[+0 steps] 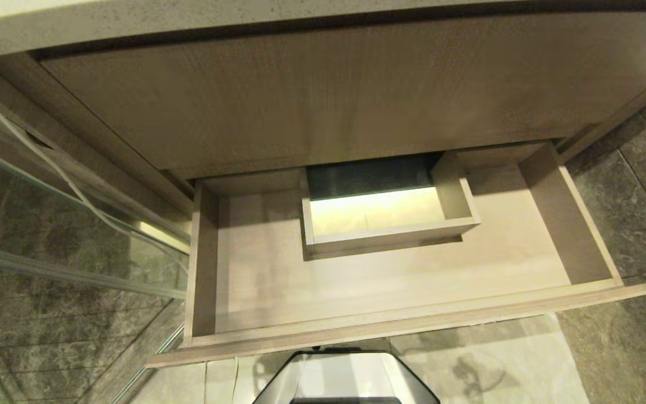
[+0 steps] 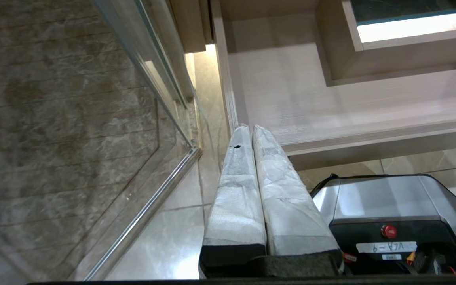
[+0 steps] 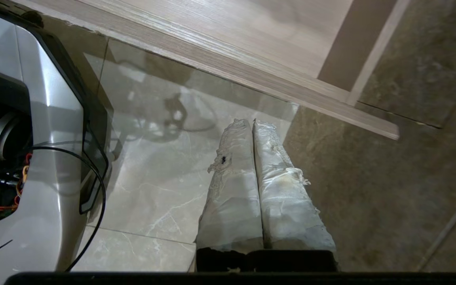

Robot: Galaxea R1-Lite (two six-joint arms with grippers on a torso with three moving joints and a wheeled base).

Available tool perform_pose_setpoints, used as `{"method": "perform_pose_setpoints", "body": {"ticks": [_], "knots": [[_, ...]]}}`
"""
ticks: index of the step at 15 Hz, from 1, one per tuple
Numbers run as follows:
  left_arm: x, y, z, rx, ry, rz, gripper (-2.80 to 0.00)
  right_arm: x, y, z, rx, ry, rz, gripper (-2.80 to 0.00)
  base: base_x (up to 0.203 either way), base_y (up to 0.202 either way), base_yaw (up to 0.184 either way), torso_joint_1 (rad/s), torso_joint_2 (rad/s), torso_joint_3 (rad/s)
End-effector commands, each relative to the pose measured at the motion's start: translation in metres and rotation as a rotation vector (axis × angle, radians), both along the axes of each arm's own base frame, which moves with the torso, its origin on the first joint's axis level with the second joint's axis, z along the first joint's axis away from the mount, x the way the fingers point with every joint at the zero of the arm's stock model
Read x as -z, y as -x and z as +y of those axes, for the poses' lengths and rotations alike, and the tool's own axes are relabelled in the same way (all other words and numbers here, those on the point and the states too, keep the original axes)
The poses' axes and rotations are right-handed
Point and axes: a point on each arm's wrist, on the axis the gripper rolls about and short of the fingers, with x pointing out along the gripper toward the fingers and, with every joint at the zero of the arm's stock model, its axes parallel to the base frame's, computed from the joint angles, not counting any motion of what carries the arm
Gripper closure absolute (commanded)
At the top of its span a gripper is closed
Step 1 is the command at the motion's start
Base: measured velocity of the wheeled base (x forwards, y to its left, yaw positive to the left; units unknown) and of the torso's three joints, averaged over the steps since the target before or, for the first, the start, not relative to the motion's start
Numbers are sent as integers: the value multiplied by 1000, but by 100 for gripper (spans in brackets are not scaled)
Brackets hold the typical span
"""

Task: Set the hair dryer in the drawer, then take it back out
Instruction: Close the drawer

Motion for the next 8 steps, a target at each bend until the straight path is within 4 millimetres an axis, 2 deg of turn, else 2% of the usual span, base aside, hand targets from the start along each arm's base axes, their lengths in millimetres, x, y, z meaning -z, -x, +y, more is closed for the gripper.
{"method": "perform_pose_setpoints", "body": {"ticks": [1, 4, 7, 8], "knots": [[0, 0, 0, -1, 0, -2, 0, 3, -11, -7, -4, -19, 36, 0, 0, 0, 0, -324, 503, 176], [0, 0, 0, -1, 0, -2, 0, 1, -30, -18, -3, -37, 65, 0, 0, 0, 0, -217, 318, 83], [0, 0, 0, -1, 0, 0, 0, -1, -47, -29, 7, -52, 86, 0, 0, 0, 0, 6, 84, 125], [0, 0, 0, -1, 0, 0, 0, -2, -47, -29, 8, -53, 87, 0, 0, 0, 0, 32, 46, 134]]}}
